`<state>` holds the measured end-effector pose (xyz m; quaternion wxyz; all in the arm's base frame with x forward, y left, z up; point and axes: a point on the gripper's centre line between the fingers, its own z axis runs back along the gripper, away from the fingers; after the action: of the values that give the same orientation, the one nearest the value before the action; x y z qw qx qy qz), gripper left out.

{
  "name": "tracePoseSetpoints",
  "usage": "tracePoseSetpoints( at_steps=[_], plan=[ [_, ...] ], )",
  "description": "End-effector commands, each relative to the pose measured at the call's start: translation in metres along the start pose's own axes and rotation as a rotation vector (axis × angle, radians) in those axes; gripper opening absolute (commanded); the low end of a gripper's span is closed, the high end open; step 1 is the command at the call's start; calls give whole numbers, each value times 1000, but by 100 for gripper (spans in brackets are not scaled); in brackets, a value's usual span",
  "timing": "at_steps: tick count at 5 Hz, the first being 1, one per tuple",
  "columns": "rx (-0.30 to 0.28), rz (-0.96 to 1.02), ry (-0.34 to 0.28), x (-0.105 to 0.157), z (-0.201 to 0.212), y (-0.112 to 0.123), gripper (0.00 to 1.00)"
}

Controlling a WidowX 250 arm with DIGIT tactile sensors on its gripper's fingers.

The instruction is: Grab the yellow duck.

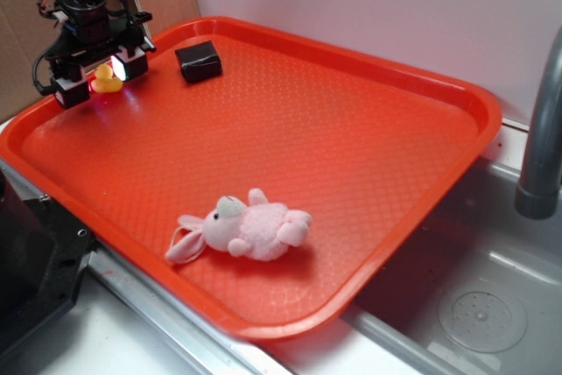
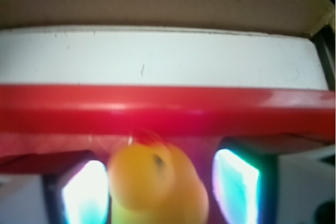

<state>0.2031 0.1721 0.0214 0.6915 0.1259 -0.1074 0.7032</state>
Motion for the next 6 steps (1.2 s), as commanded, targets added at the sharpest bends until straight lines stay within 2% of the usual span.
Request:
tracePoseSetpoints(
  at_steps=[1,2,3,4,5,6],
  plan=[
    [-17,14,-14,9,7,13,0],
    [-9,-71,-40,7,24,7,0],
    [-49,-201,-31,0,48,-1,0],
    [-115,-342,11,-8,74,-5,0],
    [-218,-518,131,-24,107,-16,0],
    [-241,-659,230,-45,135,-24,0]
  ],
)
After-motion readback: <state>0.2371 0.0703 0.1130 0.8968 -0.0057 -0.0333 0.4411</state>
